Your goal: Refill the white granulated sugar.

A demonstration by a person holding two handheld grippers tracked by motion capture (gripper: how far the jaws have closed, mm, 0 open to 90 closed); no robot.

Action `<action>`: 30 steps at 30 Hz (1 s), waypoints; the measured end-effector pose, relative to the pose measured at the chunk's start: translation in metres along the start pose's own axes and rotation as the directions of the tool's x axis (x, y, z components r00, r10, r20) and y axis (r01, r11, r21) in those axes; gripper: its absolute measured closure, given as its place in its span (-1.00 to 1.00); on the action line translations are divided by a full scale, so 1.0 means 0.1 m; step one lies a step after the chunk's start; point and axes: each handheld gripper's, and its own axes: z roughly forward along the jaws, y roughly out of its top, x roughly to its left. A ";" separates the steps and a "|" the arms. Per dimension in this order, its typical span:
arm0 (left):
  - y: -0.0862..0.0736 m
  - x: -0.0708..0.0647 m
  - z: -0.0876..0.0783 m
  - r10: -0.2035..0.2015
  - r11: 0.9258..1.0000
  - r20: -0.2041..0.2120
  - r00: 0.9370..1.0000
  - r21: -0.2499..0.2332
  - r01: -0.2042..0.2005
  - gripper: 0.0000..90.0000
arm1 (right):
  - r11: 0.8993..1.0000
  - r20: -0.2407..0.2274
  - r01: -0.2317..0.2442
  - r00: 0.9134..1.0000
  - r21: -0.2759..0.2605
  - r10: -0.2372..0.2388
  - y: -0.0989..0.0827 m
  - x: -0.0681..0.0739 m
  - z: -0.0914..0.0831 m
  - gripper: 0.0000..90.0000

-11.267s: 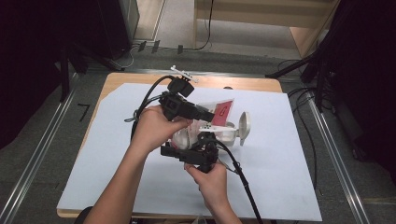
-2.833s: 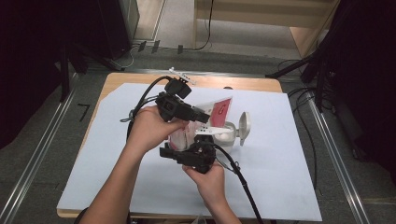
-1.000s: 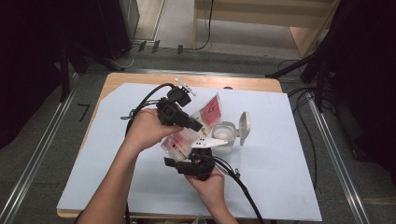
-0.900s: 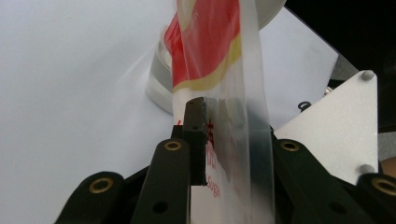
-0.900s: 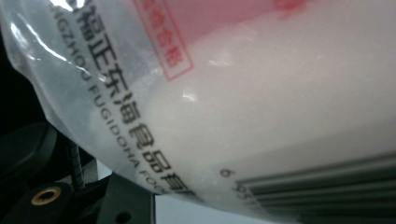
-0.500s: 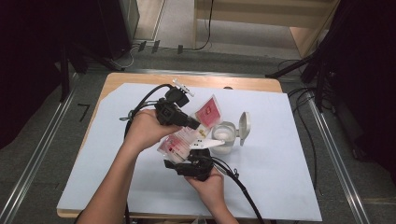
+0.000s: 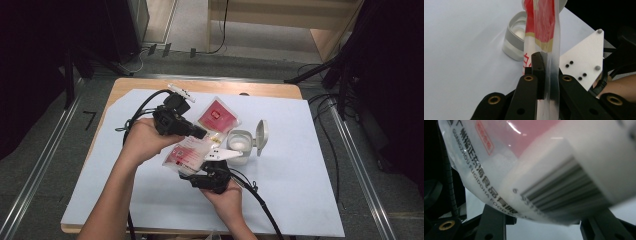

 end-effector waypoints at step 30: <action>-0.10 -0.02 -0.23 0.062 0.998 0.037 0.997 -0.017 -0.062 1.00 | 0.981 0.062 -0.149 0.986 -0.123 0.157 -0.07 -0.29 -0.30 0.35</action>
